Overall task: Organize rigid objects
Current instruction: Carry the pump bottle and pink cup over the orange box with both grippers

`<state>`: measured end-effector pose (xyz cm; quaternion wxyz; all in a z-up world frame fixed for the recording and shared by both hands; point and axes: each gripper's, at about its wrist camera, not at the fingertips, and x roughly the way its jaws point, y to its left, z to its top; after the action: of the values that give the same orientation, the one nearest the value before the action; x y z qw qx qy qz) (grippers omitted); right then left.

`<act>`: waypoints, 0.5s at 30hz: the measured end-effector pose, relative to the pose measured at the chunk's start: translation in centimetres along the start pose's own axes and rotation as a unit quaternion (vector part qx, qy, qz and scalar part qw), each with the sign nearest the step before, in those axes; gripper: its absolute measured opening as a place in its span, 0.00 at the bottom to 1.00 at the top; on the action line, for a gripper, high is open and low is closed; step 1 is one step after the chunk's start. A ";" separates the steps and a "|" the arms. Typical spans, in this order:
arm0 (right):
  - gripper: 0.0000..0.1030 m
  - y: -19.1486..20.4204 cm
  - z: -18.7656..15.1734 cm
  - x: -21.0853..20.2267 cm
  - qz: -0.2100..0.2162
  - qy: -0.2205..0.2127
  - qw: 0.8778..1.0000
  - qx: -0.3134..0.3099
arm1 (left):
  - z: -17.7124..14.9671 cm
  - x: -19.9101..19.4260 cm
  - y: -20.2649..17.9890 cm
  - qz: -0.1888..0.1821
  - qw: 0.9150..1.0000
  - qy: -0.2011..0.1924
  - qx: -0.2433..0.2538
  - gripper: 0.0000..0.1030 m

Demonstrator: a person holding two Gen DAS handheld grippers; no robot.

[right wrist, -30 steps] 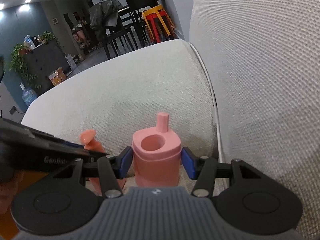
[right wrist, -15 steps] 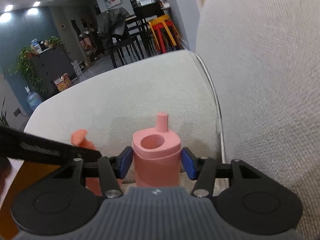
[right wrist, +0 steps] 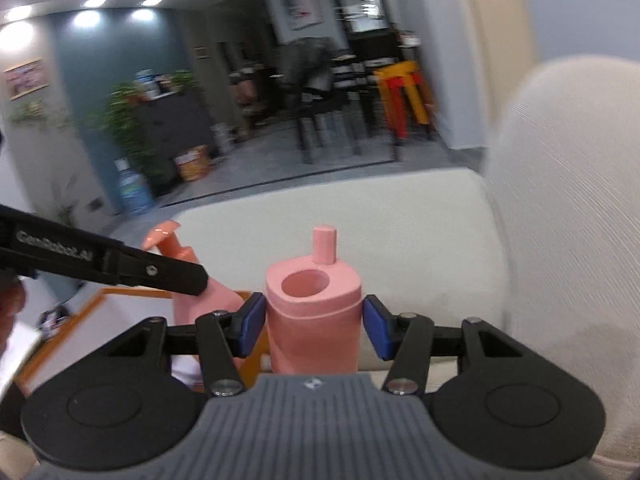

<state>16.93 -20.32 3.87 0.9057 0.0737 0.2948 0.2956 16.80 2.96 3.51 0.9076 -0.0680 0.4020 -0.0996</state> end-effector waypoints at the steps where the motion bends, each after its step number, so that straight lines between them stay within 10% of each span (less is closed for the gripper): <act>1: 0.52 1.0 0.3 -0.1 0.013 0.002 1.000 -0.010 | -0.4 -1.0 1.0 0.007 1.000 -0.005 -0.004 0.28; 15: 0.52 14.5 1.4 6.9 0.134 0.112 0.982 -0.069 | -5.1 -5.3 13.8 0.070 0.997 -0.005 -0.043 0.28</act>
<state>15.12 -4.51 6.12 0.8218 0.0167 0.3609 0.4405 11.22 17.34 1.08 0.9106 -0.0791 0.4052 -0.0182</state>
